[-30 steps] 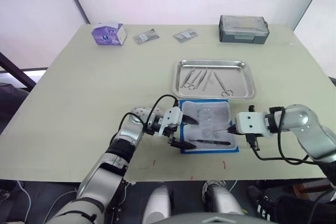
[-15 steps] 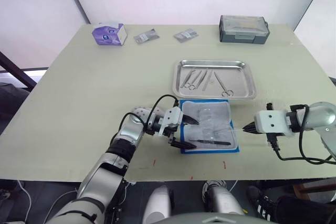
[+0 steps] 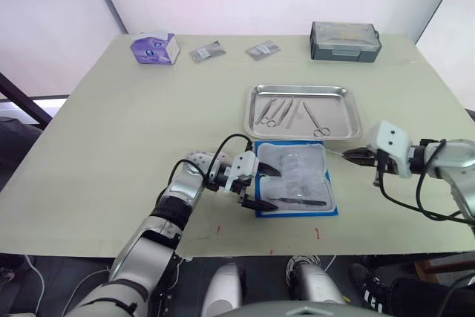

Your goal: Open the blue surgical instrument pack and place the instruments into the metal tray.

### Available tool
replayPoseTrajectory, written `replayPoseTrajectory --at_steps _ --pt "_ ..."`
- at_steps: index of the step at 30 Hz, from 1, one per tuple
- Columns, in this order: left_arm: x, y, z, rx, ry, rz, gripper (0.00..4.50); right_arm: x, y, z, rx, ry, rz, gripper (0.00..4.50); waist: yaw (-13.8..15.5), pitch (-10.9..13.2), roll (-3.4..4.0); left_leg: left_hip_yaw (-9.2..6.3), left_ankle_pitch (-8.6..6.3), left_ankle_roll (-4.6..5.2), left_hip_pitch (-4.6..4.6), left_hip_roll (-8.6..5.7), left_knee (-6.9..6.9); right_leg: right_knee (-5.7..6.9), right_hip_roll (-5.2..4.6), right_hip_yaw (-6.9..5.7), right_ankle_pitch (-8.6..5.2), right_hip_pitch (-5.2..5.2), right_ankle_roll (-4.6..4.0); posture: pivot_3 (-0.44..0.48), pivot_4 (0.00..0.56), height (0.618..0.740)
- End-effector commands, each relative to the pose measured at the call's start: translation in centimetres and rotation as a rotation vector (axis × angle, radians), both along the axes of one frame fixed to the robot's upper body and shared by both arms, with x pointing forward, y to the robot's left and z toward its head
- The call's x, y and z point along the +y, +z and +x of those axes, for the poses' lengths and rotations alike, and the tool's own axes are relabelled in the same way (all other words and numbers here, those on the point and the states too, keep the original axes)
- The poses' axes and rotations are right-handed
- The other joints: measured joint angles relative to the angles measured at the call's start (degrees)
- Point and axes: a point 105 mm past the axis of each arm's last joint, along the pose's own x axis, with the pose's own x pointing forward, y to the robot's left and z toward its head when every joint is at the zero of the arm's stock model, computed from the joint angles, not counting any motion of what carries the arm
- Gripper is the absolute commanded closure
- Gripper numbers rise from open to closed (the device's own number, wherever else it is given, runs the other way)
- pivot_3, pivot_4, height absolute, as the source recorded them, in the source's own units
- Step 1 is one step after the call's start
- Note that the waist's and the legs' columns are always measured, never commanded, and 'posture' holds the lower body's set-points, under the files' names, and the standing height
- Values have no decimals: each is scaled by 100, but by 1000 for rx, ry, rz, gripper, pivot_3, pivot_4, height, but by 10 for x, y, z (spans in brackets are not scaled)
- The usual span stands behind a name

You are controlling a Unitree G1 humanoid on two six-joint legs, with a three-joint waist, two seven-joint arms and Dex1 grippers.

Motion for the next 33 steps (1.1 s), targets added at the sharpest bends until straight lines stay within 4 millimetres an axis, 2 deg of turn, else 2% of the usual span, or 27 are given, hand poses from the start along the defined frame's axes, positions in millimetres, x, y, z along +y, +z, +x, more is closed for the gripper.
replayPoseTrajectory --at_steps 1,5,17,20,25,33 --pt "12 -47 -21 166 14 143 0 -5 20 18 -60 -143 99 4449 3 -1 2 0 0 0 0 0 0 0 0 0 0 0 0 0 150 731" --pt "14 -47 -23 168 14 144 0 -8 20 46 -39 -346 193 4449 -14 -3 4 1 0 0 -1 0 0 0 0 1 0 0 0 0 150 731" --pt "15 -47 -22 163 23 143 0 -5 12 104 1 -606 225 4449 -24 -6 15 0 0 0 -2 0 -2 1 1 2 3 -1 4 0 150 731" --pt "16 -47 -22 164 26 143 0 -4 5 113 24 -650 199 4449 -35 -6 20 1 0 0 -1 0 -3 3 1 3 5 -2 7 0 150 731" --pt "16 -46 -21 162 30 142 0 8 -2 128 69 -669 223 4449 -38 -5 25 2 0 0 -1 0 -3 3 1 4 10 -2 15 0 150 731" --pt "16 -45 -20 157 36 141 0 20 -14 140 121 -696 257 4449 -41 -3 29 3 0 0 -1 0 -4 3 1 4 11 -2 18 0 150 731"
